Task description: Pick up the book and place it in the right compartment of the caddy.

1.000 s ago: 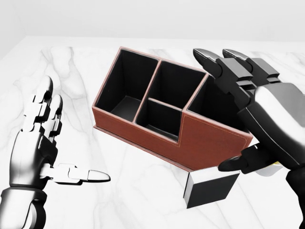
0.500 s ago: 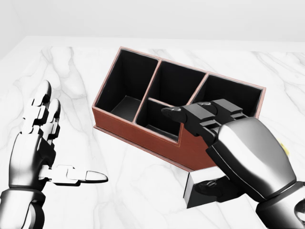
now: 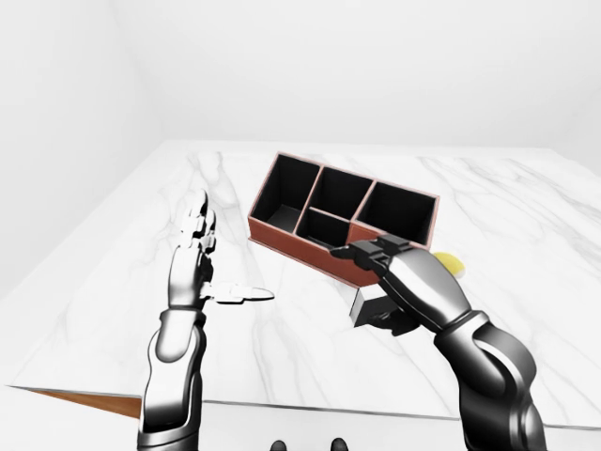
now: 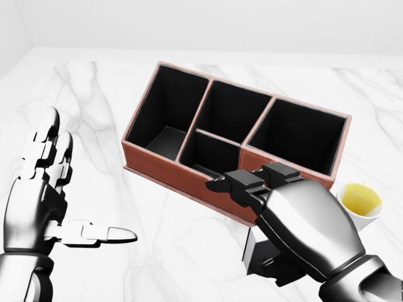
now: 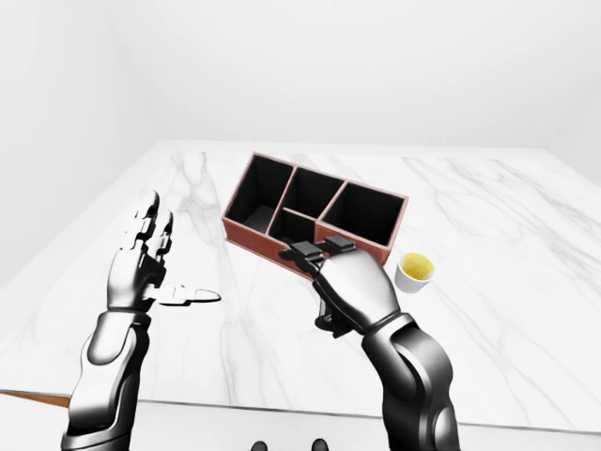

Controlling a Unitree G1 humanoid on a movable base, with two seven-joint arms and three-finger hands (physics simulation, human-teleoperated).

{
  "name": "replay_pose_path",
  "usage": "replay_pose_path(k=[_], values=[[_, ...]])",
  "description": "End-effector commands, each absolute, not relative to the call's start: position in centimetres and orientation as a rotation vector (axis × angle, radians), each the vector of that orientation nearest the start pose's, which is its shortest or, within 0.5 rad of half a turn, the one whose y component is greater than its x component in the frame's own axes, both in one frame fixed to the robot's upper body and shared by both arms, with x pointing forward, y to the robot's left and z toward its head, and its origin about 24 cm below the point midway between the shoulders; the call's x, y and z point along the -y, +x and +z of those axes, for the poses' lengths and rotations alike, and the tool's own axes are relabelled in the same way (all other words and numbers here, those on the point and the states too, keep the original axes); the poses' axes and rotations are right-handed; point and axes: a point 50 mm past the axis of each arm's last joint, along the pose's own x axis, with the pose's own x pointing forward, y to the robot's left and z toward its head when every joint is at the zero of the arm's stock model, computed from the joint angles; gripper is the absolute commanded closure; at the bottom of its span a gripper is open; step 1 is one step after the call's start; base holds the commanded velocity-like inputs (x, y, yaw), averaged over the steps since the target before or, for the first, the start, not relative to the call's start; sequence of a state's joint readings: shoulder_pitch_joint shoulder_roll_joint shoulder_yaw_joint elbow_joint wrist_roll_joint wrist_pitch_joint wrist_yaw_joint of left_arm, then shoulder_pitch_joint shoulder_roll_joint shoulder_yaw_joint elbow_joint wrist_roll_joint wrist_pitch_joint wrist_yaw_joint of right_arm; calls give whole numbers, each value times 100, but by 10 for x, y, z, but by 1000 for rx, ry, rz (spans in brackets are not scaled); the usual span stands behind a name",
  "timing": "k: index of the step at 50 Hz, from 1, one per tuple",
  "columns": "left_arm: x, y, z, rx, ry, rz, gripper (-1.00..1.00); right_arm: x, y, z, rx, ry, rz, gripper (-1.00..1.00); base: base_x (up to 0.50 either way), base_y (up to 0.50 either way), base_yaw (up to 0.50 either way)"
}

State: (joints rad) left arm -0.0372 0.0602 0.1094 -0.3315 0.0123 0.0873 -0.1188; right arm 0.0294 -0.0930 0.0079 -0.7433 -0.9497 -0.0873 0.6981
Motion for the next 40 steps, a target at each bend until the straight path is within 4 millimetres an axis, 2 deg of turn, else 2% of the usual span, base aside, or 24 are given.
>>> replay_pose_path(k=[1, 18, 40], values=[[-177, 249, 119, 270, 96, -14, -100, 127, 209, 161, 318, -1228, 362, -36, 0, 0, 0], [-182, 250, 105, 210, 77, -4, -100, 122, 235, 142, 234, -1243, 435, -34, 0, 0, 0], [-186, 248, 99, 187, 63, 6, -100, 126, 248, 127, 148, -1280, 463, -31, 0, 0, 0]])
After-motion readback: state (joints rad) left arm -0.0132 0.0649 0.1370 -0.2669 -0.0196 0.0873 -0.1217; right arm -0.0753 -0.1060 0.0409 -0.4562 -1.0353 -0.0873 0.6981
